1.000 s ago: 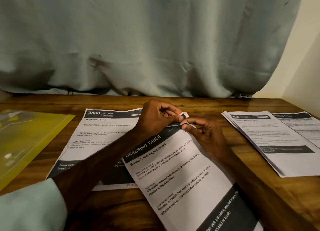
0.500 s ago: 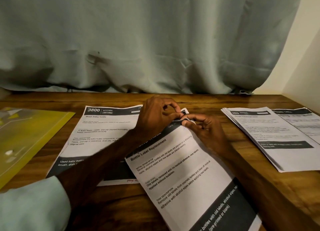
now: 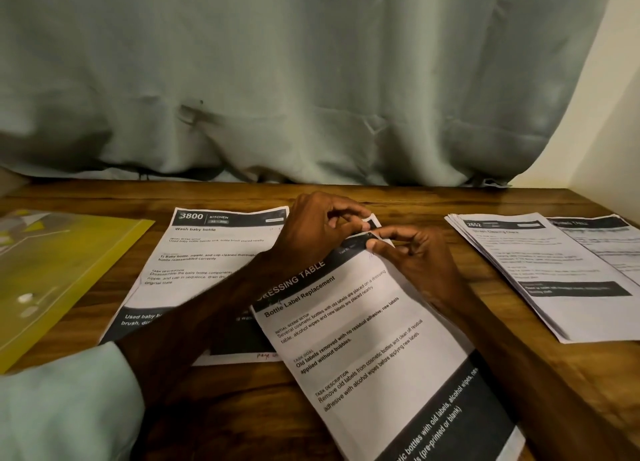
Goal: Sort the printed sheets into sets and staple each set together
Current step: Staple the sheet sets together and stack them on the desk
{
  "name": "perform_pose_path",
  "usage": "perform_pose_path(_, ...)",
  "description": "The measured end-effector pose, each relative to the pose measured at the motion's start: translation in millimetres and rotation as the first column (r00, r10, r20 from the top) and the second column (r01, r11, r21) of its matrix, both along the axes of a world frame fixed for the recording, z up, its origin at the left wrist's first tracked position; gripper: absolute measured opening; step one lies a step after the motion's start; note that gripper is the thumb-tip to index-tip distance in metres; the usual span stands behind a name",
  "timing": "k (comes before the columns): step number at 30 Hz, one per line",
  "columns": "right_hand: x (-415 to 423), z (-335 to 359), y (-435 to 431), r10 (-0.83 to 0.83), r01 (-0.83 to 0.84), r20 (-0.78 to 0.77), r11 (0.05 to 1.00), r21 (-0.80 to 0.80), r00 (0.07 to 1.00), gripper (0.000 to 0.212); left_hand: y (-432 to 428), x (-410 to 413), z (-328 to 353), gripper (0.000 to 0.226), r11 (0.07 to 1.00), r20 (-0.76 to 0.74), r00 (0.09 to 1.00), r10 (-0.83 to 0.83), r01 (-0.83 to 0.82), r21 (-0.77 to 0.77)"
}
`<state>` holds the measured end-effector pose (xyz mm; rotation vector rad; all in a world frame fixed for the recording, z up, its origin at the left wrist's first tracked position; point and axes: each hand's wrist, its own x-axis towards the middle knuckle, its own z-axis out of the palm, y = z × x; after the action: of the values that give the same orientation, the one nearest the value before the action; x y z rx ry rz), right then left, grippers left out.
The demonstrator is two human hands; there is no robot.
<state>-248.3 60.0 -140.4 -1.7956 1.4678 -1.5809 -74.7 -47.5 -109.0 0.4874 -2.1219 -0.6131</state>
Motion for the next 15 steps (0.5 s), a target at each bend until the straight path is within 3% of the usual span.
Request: perform_pose_path(15,-4.5,0.3,-2.8,0.017,-0.019,0.091,1.000,0.024,0.996,0.016,-8.6,-0.4,2.9,0.014,0.998,0.035,0.998,-0.055,0.055,0.016)
